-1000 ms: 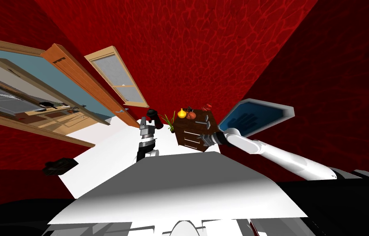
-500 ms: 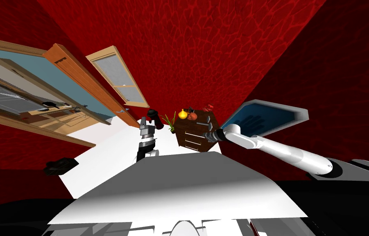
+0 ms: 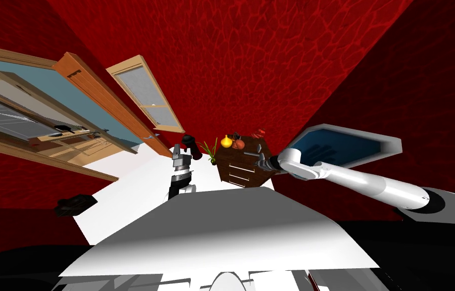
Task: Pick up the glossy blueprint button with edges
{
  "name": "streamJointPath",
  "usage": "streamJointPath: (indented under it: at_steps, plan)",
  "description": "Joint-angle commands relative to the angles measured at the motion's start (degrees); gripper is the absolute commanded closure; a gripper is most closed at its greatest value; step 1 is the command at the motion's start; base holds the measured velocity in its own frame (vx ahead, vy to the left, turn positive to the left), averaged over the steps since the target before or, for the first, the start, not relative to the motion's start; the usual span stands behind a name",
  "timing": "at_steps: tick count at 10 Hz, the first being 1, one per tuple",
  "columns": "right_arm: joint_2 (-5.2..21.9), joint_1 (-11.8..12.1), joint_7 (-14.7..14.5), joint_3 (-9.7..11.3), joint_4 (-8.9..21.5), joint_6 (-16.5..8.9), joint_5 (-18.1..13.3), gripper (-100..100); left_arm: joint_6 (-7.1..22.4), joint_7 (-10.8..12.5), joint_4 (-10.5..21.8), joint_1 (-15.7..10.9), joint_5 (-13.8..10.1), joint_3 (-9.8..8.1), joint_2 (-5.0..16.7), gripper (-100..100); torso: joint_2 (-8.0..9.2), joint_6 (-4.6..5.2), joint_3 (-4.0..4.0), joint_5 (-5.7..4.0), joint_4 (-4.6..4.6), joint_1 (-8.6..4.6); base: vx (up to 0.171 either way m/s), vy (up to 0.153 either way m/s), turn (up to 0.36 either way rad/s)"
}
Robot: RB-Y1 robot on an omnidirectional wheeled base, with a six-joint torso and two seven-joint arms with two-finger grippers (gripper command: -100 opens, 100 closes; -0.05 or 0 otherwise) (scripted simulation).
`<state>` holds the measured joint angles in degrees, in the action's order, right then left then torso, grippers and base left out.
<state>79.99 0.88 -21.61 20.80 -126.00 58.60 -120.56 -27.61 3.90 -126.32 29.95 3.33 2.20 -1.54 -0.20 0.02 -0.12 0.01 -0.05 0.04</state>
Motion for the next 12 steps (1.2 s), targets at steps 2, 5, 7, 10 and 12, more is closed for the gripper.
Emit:
streamJointPath:
  at_steps: [2, 5, 7, 10, 12]
  plan:
    - [3.66, -2.94, -1.40, 1.39, 2.16, 1.59, -5.02, -100, 0.00, 0.00, 0.00, 0.00, 0.00, 0.00, 0.00, 0, -0.03, -0.01, -0.02, 0.00, -0.01, 0.02, 0.063, 0.020, 0.020]
    - [5.81, -4.22, -1.92, 2.06, 2.84, 2.40, -7.63, -100, 0.00, 0.00, 0.00, 0.00, 0.00, 0.00, 0.00, 0, 0.08, 0.00, 0.04, -0.01, 0.01, 0.00, 0.031, 0.014, 0.008]
    - [7.41, -5.05, -2.28, 2.52, 3.26, 2.97, -9.44, -100, 0.00, 0.00, 0.00, 0.00, 0.00, 0.00, 0.00, 0, 0.11, 0.00, 0.06, -0.01, 0.02, -0.01, 0.029, 0.011, 0.007]
    - [6.14, -4.46, -1.66, 2.65, 5.08, 2.41, -9.67, -100, 0.00, 0.00, 0.00, -0.01, 0.00, 0.00, 0.00, 0, 0.20, 0.01, 0.11, -0.03, 0.04, -0.05, -0.009, -0.001, 0.079]
    - [5.39, -4.13, -1.20, 2.88, 7.07, 2.01, -10.28, -100, 0.00, 0.00, 0.00, -0.02, 0.00, 0.00, 0.00, 0, 0.41, -0.01, 0.23, -0.05, 0.08, -0.14, -0.069, -0.026, 0.229]
